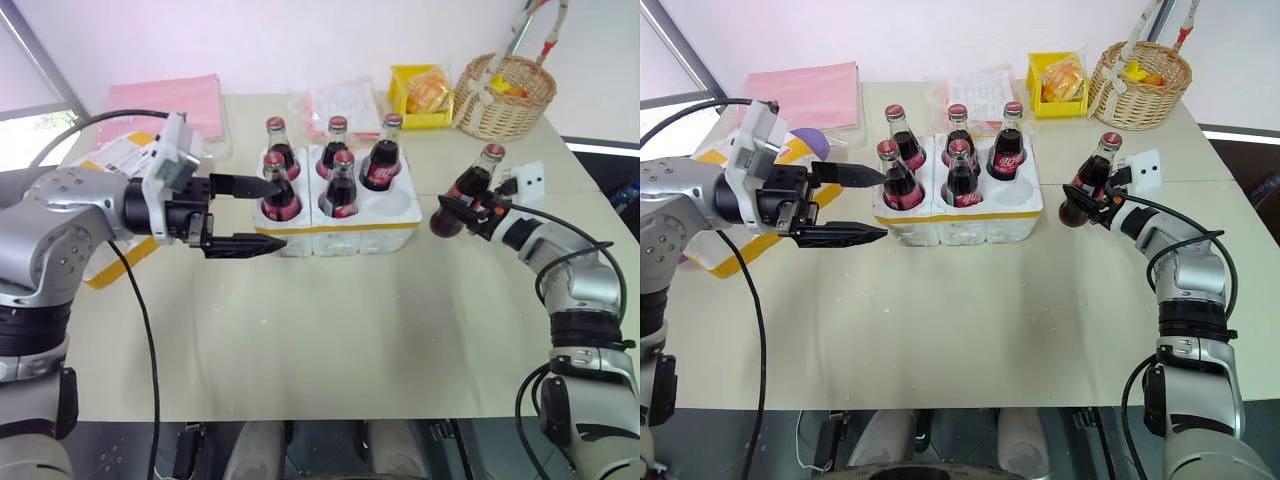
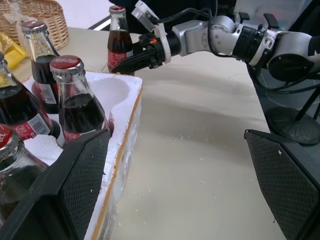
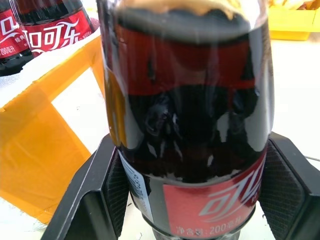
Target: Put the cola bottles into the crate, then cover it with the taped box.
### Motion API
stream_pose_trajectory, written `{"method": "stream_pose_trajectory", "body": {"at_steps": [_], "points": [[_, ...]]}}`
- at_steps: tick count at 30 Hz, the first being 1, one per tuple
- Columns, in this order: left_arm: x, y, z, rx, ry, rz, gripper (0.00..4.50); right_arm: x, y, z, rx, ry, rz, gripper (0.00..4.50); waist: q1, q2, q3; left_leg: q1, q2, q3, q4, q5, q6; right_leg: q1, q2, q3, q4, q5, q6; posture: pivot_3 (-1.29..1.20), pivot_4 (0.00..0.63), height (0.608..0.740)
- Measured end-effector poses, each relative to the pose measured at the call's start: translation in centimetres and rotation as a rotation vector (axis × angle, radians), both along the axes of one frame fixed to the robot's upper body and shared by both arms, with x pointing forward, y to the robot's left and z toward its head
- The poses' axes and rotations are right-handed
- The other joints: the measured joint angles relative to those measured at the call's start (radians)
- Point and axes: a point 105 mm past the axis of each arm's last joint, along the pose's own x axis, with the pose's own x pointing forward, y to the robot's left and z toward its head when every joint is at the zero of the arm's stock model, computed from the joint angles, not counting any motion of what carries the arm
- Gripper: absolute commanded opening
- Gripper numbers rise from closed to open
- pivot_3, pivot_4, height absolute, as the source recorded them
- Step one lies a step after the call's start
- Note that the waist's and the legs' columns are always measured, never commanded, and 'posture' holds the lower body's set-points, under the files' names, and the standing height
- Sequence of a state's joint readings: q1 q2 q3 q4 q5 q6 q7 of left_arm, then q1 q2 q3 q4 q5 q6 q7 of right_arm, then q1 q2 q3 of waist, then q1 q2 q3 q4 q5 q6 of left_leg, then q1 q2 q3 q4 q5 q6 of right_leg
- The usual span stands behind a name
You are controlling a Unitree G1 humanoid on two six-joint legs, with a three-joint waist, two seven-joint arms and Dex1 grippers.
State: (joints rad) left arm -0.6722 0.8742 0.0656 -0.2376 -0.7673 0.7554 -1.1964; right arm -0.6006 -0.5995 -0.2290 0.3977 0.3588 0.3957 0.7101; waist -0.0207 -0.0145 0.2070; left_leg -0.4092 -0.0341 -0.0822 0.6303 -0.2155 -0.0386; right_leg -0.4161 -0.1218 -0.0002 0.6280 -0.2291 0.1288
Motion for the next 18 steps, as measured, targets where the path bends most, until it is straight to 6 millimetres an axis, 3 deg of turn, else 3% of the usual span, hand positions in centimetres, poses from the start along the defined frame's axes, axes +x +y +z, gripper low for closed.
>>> {"method": "stream_pose_trajectory", "body": {"at_steps": [4, 7, 11, 15, 18], "points": [[0.0, 0.0, 0.0, 0.000, -0.001, 0.001, 4.50, -0.3, -0.1, 0.4, -0.015, 0.007, 0.015, 2.76, 0.001, 0.001, 0.000, 0.000, 0.000, 0.000, 0.000, 0.000, 0.000, 0.000, 0.000, 0.000, 0.000, 0.000, 0.000, 0.00, 0.150, 0.738], [0.0, 0.0, -0.1, -0.001, 0.002, 0.003, 4.50, -0.4, -0.5, 2.0, -0.038, -0.012, 0.035, 2.76, -0.001, 0.002, 0.001, 0.000, 0.000, 0.000, 0.000, 0.000, 0.000, -0.001, 0.000, 0.000, 0.000, 0.000, 0.000, 0.00, 0.150, 0.738], [0.0, 0.1, -0.2, -0.001, 0.006, 0.005, 4.50, -0.7, 0.6, 6.4, -0.026, -0.099, 0.124, 2.76, -0.007, 0.003, 0.002, -0.001, 0.000, 0.000, -0.001, 0.000, 0.000, -0.002, 0.000, 0.000, 0.001, 0.000, 0.000, 0.00, 0.150, 0.738], [0.0, 0.2, -0.2, -0.001, 0.006, 0.008, 4.50, -2.0, 4.1, 11.6, 0.042, -0.203, 0.319, 2.76, -0.020, 0.003, 0.002, -0.001, 0.000, 0.000, -0.001, 0.000, 0.000, -0.002, 0.000, 0.000, 0.001, 0.000, 0.000, 0.00, 0.150, 0.738], [0.1, 0.2, -0.2, -0.001, 0.004, 0.010, 4.50, -2.8, 6.2, 14.1, 0.077, -0.265, 0.417, 2.76, -0.022, 0.003, 0.002, -0.001, 0.000, 0.000, -0.001, 0.000, 0.000, -0.002, 0.000, 0.000, 0.001, 0.000, 0.000, 0.00, 0.150, 0.738]]}}
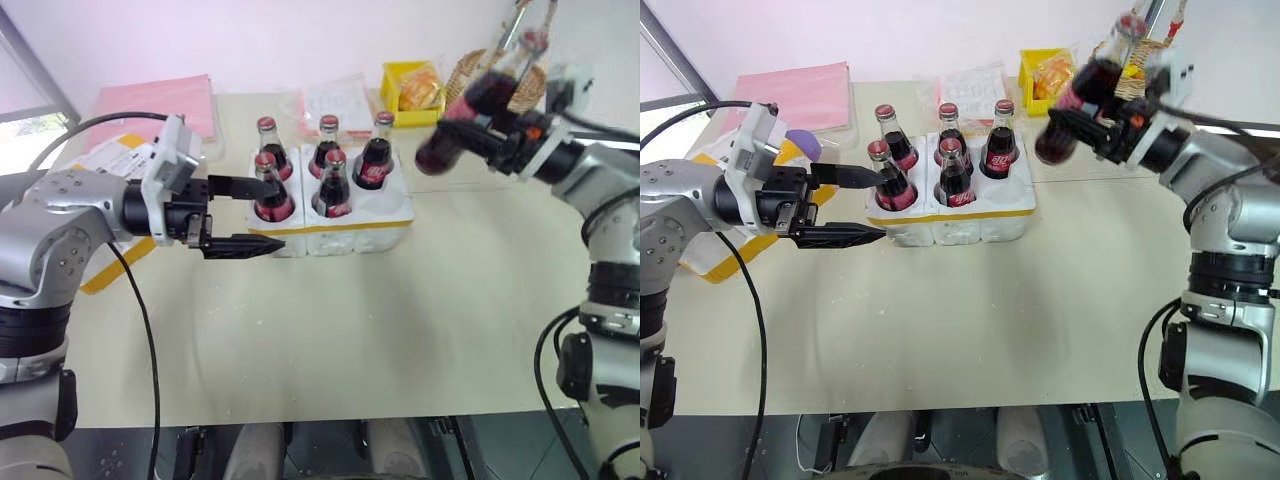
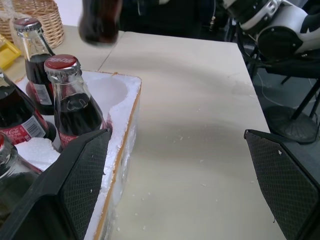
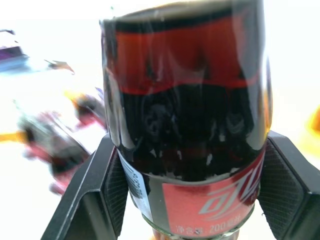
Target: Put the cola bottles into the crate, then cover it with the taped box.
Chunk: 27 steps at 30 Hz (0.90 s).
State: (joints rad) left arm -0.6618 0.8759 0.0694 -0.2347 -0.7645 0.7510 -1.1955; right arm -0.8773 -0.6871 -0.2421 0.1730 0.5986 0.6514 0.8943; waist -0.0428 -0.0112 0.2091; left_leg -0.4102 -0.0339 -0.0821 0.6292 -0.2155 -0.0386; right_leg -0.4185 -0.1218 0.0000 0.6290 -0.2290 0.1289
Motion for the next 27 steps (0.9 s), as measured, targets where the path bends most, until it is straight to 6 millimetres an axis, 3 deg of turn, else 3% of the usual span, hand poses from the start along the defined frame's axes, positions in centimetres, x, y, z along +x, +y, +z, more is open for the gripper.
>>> {"method": "stream_pose_trajectory", "body": {"at_steps": [3, 9, 17, 25, 26, 27], "points": [[0.0, 0.0, 0.0, 0.000, -0.002, 0.002, 4.50, -0.2, 1.7, 0.2, -0.005, 0.002, 0.067, 2.76, 0.001, 0.000, 0.000, 0.000, 0.000, 0.000, 0.000, 0.000, 0.000, 0.000, 0.000, 0.000, 0.000, 0.000, 0.000, 0.00, 0.150, 0.738], [0.1, 0.3, 0.2, -0.001, -0.009, 0.017, 4.50, 0.4, 4.3, -3.6, -0.063, 0.103, 0.138, 2.76, 0.002, 0.000, 0.000, -0.001, 0.000, 0.000, 0.000, 0.000, 0.000, -0.001, 0.000, 0.000, 0.000, 0.000, 0.000, 0.00, 0.150, 0.738], [0.1, 0.9, 0.3, 0.001, -0.014, 0.047, 4.50, 1.8, 5.1, -8.2, -0.183, 0.154, 0.099, 2.76, 0.000, 0.000, 0.000, -0.001, 0.000, 0.000, 0.000, 0.000, 0.000, -0.002, 0.000, 0.000, 0.001, 0.000, 0.000, 0.00, 0.150, 0.738], [0.1, 1.0, 0.3, 0.004, -0.016, 0.055, 4.50, 2.1, 5.3, -10.9, -0.267, 0.159, 0.096, 2.76, 0.000, 0.000, 0.000, -0.001, 0.000, 0.000, 0.000, 0.000, 0.000, -0.002, 0.000, 0.000, 0.001, 0.000, 0.000, 0.00, 0.150, 0.738], [0.1, 1.0, 0.3, 0.004, -0.016, 0.055, 4.50, 2.1, 5.3, -11.0, -0.269, 0.155, 0.095, 3.80, -0.001, 0.000, 0.000, -0.001, 0.000, 0.000, 0.000, 0.000, 0.000, -0.002, 0.000, 0.000, 0.001, 0.000, 0.000, 0.00, 0.150, 0.738], [0.1, 1.0, 0.3, 0.005, -0.016, 0.056, 4.50, 2.2, 5.3, -11.0, -0.270, 0.148, 0.095, 4.08, -0.002, 0.000, 0.000, -0.001, 0.000, 0.000, 0.000, 0.000, 0.000, -0.002, 0.000, 0.000, 0.001, 0.000, 0.000, 0.00, 0.150, 0.738]]}}
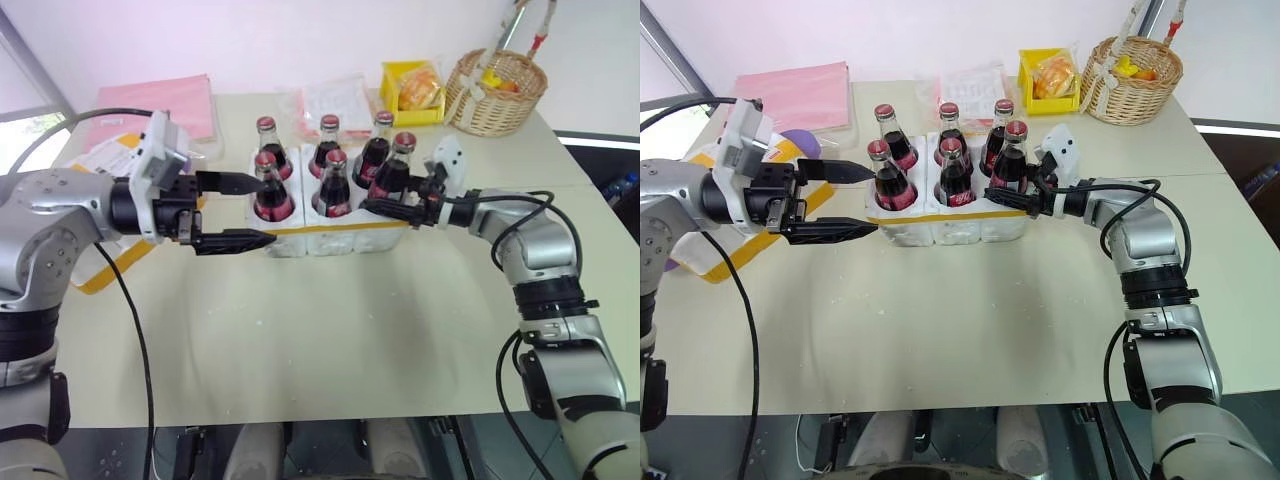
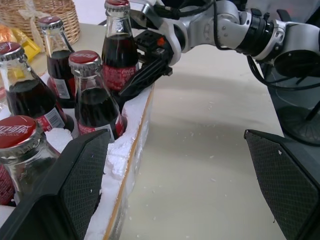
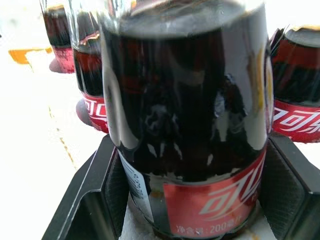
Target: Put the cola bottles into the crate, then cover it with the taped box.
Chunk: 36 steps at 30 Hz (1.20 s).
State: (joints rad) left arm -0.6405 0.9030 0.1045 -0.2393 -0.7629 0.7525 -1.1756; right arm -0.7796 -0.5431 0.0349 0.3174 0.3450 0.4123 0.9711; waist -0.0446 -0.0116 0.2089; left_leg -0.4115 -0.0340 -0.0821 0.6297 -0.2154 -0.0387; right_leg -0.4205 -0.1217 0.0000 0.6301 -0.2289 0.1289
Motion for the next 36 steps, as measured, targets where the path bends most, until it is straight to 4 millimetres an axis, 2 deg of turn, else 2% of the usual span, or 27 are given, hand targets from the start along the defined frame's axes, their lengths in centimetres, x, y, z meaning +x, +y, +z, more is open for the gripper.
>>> {"method": "stream_pose_trajectory", "body": {"at_steps": [1, 8, 11, 16, 21, 24, 28, 30, 32, 36], "points": [[0.0, 0.0, 0.0, 0.001, 0.000, 0.001, 4.50, 0.0, 0.1, 0.0, -0.002, -0.006, 0.002, 4.46, 0.000, 0.000, 0.000, 0.000, 0.000, 0.000, 0.000, 0.000, 0.000, 0.000, 0.000, 0.000, 0.000, 0.000, 0.000, 0.00, 0.150, 0.738], [0.0, 1.0, -1.5, 0.034, 0.024, 0.063, 4.50, -0.8, 0.2, 0.1, -0.013, -0.004, 0.051, 4.46, 0.001, 0.000, 0.000, 0.001, 0.000, 0.000, -0.001, 0.000, 0.000, 0.001, 0.000, 0.000, 0.000, 0.000, 0.000, 0.00, 0.150, 0.738], [-0.2, 2.3, -1.7, 0.054, 0.001, 0.138, 4.50, -1.7, -0.9, 0.6, -0.030, 0.000, 0.074, 4.46, 0.002, 0.000, 0.000, 0.001, 0.000, 0.000, 0.000, 0.000, 0.000, 0.000, 0.000, 0.000, 0.000, 0.000, 0.000, 0.00, 0.150, 0.738], [-1.4, 6.4, -1.5, 0.100, -0.064, 0.354, 4.50, -4.3, -5.2, 3.8, -0.061, -0.047, 0.076, 4.46, 0.006, 0.000, 0.000, 0.000, 0.001, 0.000, -0.001, 0.000, 0.000, 0.000, 0.000, 0.000, -0.001, 0.000, 0.000, 0.00, 0.150, 0.738], [-3.3, 10.5, -2.2, 0.202, -0.126, 0.608, 4.50, -6.7, -7.3, 6.2, -0.056, -0.051, 0.113, 4.46, -0.001, 0.000, 0.000, 0.002, 0.004, 0.003, -0.001, 0.000, 0.000, 0.000, 0.001, 0.001, -0.001, -0.003, -0.006, 0.00, 0.150, 0.738], [-5.0, 12.7, -4.6, 0.383, -0.126, 0.720, 4.50, -7.9, -7.1, 7.0, -0.016, -0.015, 0.177, 4.46, 0.001, 0.000, 0.000, 0.002, 0.006, 0.005, -0.002, -0.001, 0.000, 0.000, 0.003, 0.001, -0.001, -0.003, -0.008, 0.00, 0.150, 0.738], [-8.4, 17.4, -7.4, 0.625, -0.115, 0.931, 4.50, -9.1, -6.2, 8.7, 0.044, -0.038, 0.250, 4.46, 0.003, 0.000, 0.000, 0.001, 0.008, 0.006, -0.002, -0.001, 0.001, -0.002, 0.004, 0.001, -0.002, -0.005, -0.014, 0.00, 0.150, 0.738], [-10.0, 19.2, -8.0, 0.707, -0.116, 1.007, 4.50, -9.6, -5.9, 9.6, 0.067, -0.046, 0.274, 4.46, 0.005, -0.001, -0.001, 0.001, 0.009, 0.006, -0.001, -0.002, 0.001, -0.002, 0.003, 0.001, -0.002, -0.005, -0.014, 0.00, 0.150, 0.738], [-10.9, 21.0, -8.3, 0.790, -0.149, 1.082, 4.50, -10.3, -5.4, 9.8, 0.070, -0.038, 0.325, 4.46, 0.015, -0.002, -0.001, 0.001, 0.009, 0.006, -0.001, -0.002, 0.001, -0.002, 0.003, 0.000, -0.003, -0.005, -0.014, 0.00, 0.150, 0.738], [-10.7, 24.6, -8.1, 0.849, -0.228, 1.253, 4.50, -10.8, -4.6, 9.5, 0.050, -0.020, 0.382, 4.46, 0.036, -0.003, -0.002, 0.001, 0.010, 0.006, -0.001, -0.002, 0.000, -0.002, 0.003, 0.000, -0.004, -0.005, -0.014, 0.00, 0.150, 0.738]]}}
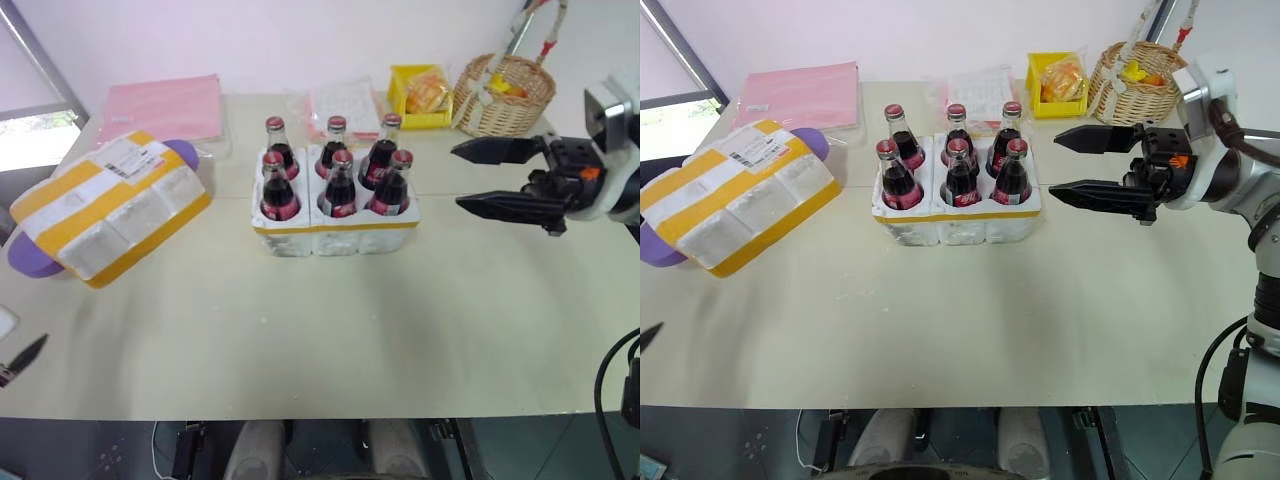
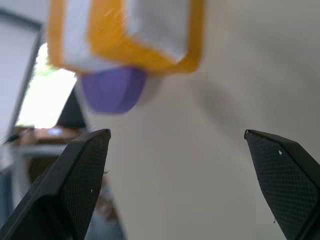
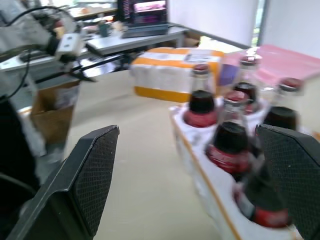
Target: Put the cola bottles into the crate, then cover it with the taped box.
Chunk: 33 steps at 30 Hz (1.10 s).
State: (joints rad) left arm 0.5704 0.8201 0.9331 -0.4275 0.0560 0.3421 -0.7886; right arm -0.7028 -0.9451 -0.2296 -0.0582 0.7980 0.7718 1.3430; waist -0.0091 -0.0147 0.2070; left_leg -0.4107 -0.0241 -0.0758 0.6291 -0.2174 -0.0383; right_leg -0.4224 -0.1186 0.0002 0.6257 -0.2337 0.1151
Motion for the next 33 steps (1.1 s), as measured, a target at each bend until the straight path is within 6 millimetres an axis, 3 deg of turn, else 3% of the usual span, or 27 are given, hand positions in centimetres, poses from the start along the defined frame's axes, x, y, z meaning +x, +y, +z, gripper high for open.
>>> {"method": "stream_pose_trajectory", "body": {"at_steps": [4, 8, 16, 26, 32, 33], "points": [[0.9, 2.7, -0.6, 0.056, -0.057, 0.079, 4.50, -0.3, 0.4, 0.6, 0.033, 0.043, 0.030, 4.46, -0.004, -0.001, 0.000, -0.003, 0.001, 0.000, -0.001, 0.000, 0.000, -0.002, 0.000, 0.000, -0.002, 0.001, -0.001, 0.00, 0.150, 0.738], [2.6, 4.3, -0.6, 0.235, -0.062, 0.073, 4.50, -0.4, 0.1, 1.0, 0.053, 0.043, 0.011, 4.46, -0.004, -0.001, -0.001, -0.004, 0.000, 0.001, -0.002, -0.001, 0.000, -0.005, 0.001, 0.000, -0.001, 0.002, -0.002, 0.00, 0.150, 0.738], [6.5, 4.4, -4.4, 0.364, -0.063, 0.035, 4.50, -0.4, -0.4, 0.8, 0.059, 0.040, -0.043, 4.46, -0.008, -0.001, -0.001, -0.004, 0.000, 0.001, -0.001, 0.000, 0.000, -0.005, 0.001, 0.000, 0.002, 0.002, -0.001, 0.00, 0.150, 0.738], [10.4, 4.7, -4.8, 0.435, -0.172, 0.047, 4.50, -0.8, -0.4, 1.2, 0.076, 0.021, -0.054, 4.46, -0.003, -0.001, -0.001, -0.003, 0.000, 0.001, 0.000, 0.000, 0.000, -0.005, 0.002, 0.000, 0.004, 0.005, 0.003, 0.00, 0.150, 0.738], [11.6, 4.6, -6.1, 0.441, -0.168, 0.043, 4.50, -0.9, -0.5, 1.4, 0.078, 0.018, -0.061, 4.46, -0.006, -0.001, -0.001, -0.002, 0.000, 0.001, 0.000, 0.000, 0.000, -0.005, 0.002, 0.000, 0.005, 0.005, 0.004, 0.00, 0.150, 0.738], [11.5, 4.7, -6.3, 0.441, -0.170, 0.050, 4.25, -0.9, -0.5, 1.4, 0.078, 0.017, -0.062, 4.49, -0.006, -0.002, -0.002, -0.002, 0.000, 0.001, 0.000, 0.000, 0.000, -0.005, 0.002, 0.000, 0.005, 0.005, 0.004, 0.00, 0.150, 0.738]]}}
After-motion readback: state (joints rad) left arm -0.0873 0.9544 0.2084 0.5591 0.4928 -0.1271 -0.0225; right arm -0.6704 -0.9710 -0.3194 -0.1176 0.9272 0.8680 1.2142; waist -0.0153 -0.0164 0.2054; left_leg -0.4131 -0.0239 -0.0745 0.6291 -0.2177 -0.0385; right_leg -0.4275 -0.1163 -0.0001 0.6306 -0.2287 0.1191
